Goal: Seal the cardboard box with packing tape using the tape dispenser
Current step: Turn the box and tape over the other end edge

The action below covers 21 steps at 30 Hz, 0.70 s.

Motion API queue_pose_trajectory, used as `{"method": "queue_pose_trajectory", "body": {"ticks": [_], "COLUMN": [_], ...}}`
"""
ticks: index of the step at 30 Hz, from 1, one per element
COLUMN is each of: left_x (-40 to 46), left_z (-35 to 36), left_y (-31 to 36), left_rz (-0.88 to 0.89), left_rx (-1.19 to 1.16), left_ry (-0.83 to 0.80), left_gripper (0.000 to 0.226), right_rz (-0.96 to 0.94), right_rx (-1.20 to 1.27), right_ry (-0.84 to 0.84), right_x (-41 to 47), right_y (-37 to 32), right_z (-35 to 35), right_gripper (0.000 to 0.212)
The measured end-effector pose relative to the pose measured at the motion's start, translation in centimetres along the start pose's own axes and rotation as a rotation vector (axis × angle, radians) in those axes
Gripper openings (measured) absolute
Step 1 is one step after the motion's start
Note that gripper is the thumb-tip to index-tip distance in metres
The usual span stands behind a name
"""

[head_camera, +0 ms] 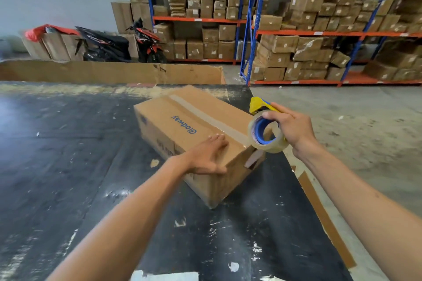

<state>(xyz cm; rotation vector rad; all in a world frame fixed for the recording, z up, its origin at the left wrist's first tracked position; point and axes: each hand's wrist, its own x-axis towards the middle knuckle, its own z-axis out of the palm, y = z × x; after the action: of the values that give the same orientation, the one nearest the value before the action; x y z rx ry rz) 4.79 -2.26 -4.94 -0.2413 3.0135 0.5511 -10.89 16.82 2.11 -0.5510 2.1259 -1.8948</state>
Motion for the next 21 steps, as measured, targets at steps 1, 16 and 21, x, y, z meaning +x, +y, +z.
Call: {"method": "queue_pose_trajectory", "body": {"ticks": [1, 16, 21], "left_x": [-1.2, -1.6, -5.0], "left_z": [-0.9, 0.7, -2.4], "left_y": [-1.5, -2.2, -7.3], "left_rz": [0.001, -0.070, -0.038], "left_rx": [-0.057, 0.224, 0.127], "left_ry": [-0.050, 0.048, -0.081], "left_gripper": [0.105, 0.094, 0.096], "right_rz": [0.004, 0.039, 0.039], "right_rx": [0.027, 0.073, 0.090], "right_ry": [-0.026, -0.095, -0.097], "right_x": [-0.1, -1.1, -2.2], "right_y": [0.1, 0.5, 0.4], "right_z": [0.5, 2.2, 2.3], "right_gripper": [0.047, 0.051, 0.045]}}
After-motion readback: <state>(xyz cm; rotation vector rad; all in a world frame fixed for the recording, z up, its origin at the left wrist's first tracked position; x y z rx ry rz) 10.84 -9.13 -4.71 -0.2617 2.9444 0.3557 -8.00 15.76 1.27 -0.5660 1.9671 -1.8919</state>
